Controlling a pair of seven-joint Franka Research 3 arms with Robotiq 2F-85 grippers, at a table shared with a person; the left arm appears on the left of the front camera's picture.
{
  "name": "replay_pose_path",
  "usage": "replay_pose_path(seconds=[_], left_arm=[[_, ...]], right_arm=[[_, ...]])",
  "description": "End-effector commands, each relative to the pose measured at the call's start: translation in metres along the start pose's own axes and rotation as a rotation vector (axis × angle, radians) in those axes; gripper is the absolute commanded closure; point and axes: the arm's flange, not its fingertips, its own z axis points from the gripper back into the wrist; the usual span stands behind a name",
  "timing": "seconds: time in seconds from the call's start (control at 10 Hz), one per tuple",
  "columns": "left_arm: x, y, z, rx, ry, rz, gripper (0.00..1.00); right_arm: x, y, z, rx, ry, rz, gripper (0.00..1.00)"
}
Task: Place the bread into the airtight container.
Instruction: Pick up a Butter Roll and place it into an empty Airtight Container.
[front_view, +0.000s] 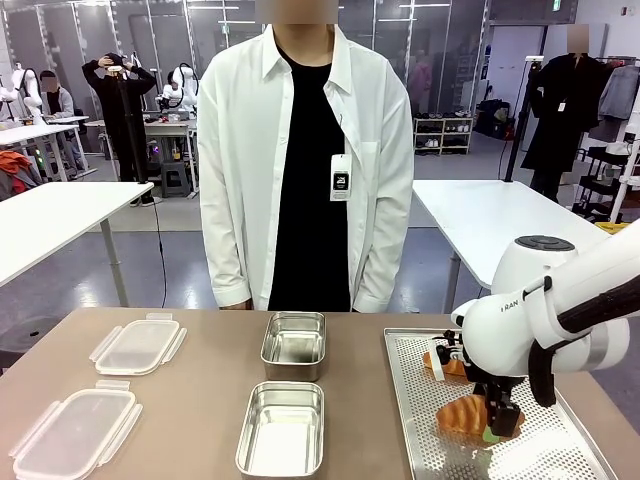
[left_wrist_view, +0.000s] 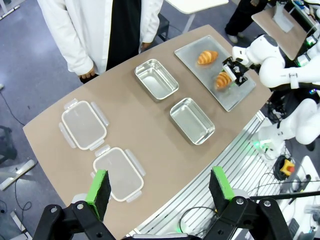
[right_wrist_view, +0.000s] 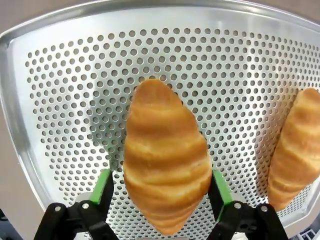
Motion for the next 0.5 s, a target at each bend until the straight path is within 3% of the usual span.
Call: replay_pose_path(seconds=[0.0, 0.4], left_arm=[[0.0009, -0.002, 0.0006, -0.018, -0.005, -0.013, 0.0], [0.0009, -0.002, 0.0006, -0.018, -0.005, -0.013, 0.0]], right_arm=[[-0.0031, 0.0146, -0.0076, -0.017, 0.011, -0.031, 0.26], [0.0011, 0.0148, -0.0008, -0.025, 0.007, -0.052, 0.66]])
